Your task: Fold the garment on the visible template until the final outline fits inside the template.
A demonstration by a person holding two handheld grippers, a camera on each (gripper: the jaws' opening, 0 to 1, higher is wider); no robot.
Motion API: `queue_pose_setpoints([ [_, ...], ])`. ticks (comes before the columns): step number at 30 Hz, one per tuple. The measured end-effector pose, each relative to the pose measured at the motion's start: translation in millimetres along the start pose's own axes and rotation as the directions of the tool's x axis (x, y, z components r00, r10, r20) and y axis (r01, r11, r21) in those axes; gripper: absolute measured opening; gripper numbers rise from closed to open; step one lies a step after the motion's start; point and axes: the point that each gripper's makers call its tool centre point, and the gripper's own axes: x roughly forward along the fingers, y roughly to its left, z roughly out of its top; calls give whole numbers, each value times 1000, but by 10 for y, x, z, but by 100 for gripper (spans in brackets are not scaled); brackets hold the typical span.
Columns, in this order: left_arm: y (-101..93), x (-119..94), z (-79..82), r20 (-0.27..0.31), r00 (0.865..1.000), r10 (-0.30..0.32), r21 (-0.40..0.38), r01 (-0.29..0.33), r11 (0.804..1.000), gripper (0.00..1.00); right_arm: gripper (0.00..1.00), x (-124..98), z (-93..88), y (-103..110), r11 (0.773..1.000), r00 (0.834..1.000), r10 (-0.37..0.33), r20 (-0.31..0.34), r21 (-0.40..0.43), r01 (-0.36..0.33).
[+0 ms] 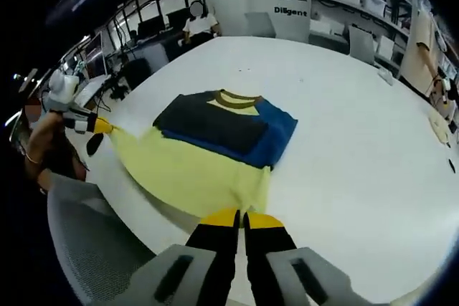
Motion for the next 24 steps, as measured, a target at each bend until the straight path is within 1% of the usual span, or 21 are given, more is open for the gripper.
queue_pose_setpoints([
  [2, 17, 13, 78, 16, 1000, 0, -3, 0, 1000, 1, 0, 26, 67, -28, 1000, 1000, -5, 12, -14, 5],
  [3, 19, 15, 88, 18, 1000, 0, -3, 0, 1000, 1, 0, 28, 79, -31, 1000, 1000, -5, 15, -16, 6],
  [4, 39, 24, 148, 29, 1000, 2, -3, -2, 1000, 1, 0, 37, 143, -48, 1000, 999, -3, 34, -21, 4],
  [8, 103, 49, 263, 44, 999, 8, -3, -8, 1000, 1, 0, 62, 254, -128, 1000, 998, -13, 54, -9, 13],
  [10, 91, 47, 313, 60, 998, 11, -5, -10, 1000, 1, 0, 70, 312, -176, 1000, 998, -23, 65, -4, 23],
  [14, 120, 55, 398, 74, 997, 11, 5, -12, 1000, 1, 0, 82, 406, -215, 1000, 996, -25, 83, -5, 26],
  [17, 200, 90, 586, 95, 995, 14, 4, -14, 1000, 1, 0, 144, 602, -240, 998, 993, -30, 113, -48, 35],
  [20, 217, 133, 699, 108, 994, 16, 10, -18, 1000, 1, 0, 196, 717, -263, 998, 992, -33, 126, -42, 39],
  [23, 298, 201, 834, 119, 993, 12, 7, -13, 1000, 1, 0, 247, 814, -312, 997, 990, -51, 133, -47, 58],
  [24, 311, 215, 853, 124, 992, 12, 3, -12, 1000, 1, 0, 254, 832, -324, 997, 989, -56, 134, -45, 62],
])
